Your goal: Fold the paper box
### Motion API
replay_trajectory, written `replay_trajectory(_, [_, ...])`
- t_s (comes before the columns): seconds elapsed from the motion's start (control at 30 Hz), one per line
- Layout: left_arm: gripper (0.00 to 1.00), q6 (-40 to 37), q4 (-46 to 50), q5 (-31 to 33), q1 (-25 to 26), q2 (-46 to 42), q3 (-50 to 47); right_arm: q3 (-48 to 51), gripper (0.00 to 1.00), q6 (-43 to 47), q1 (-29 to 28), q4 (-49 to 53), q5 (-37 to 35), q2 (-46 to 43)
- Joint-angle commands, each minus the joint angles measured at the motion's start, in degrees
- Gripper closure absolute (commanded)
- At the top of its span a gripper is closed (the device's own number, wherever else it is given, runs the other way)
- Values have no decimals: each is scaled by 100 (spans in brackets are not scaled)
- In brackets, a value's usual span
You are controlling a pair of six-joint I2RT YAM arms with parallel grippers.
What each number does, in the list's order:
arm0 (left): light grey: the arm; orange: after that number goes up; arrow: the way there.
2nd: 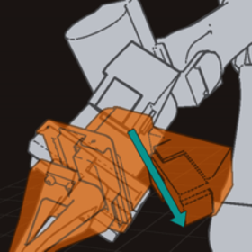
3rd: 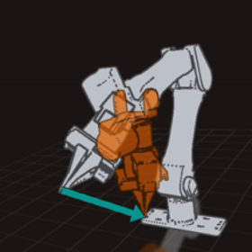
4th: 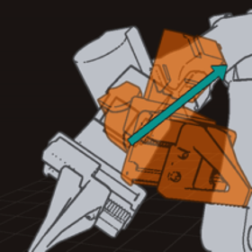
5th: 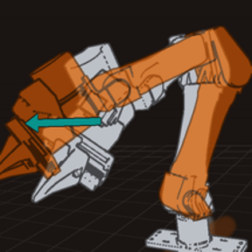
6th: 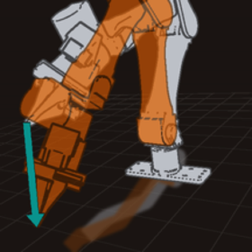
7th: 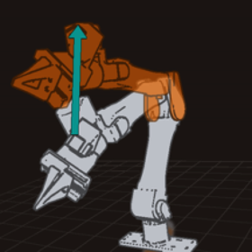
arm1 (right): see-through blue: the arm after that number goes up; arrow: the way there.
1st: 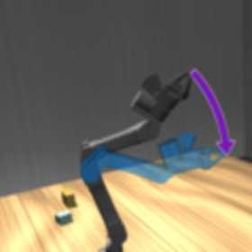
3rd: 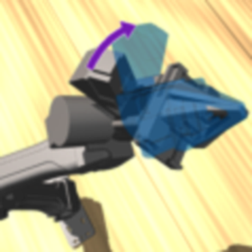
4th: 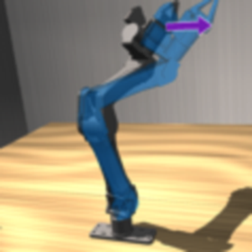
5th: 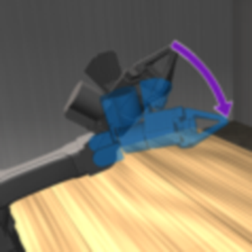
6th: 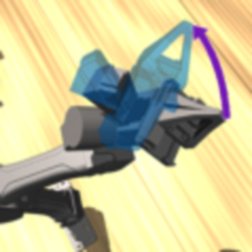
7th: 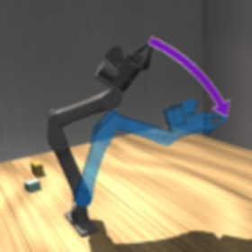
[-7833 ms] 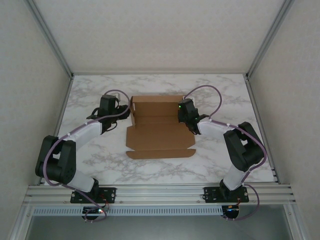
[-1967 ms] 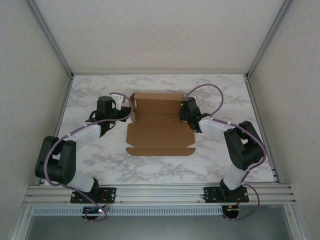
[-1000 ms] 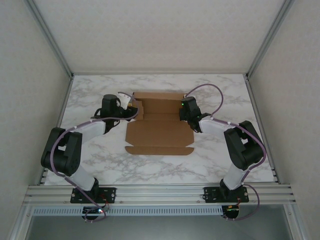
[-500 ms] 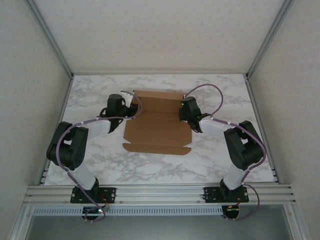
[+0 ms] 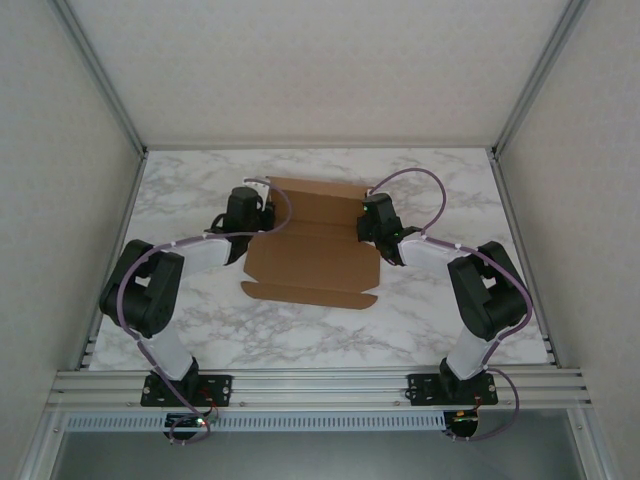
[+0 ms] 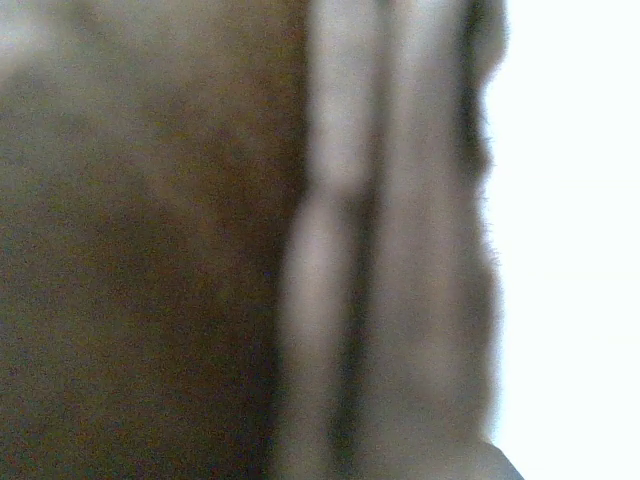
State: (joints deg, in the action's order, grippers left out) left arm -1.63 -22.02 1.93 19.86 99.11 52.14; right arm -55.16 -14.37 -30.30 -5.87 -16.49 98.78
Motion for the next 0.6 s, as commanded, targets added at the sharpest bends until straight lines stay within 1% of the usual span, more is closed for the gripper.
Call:
replay_trajectory(0.0, [100, 372, 339, 988, 137, 90, 130, 207, 100, -135, -146, 718, 292, 58])
replay_trajectory(0.2, [100, 687, 493, 2040, 519, 127, 117, 45, 100, -406, -308, 1017, -61, -25])
replay_trajectory(0.27, [100, 864, 475, 2260, 595, 119, 57, 31, 100, -490, -379, 1023, -133, -51])
replay_trajectory(0.4, [98, 1169, 341, 2047, 616, 70, -103, 66, 100, -618, -441, 998, -168, -61])
replay_trajectory(0.5, [97, 1356, 255, 1877, 628, -6, -349, 152, 100, -554, -440, 931, -201, -108])
replay_trajectory(0.57, [97, 1473, -114, 1833, 655, -150, -661, 288, 100, -534, -436, 763, -171, -180])
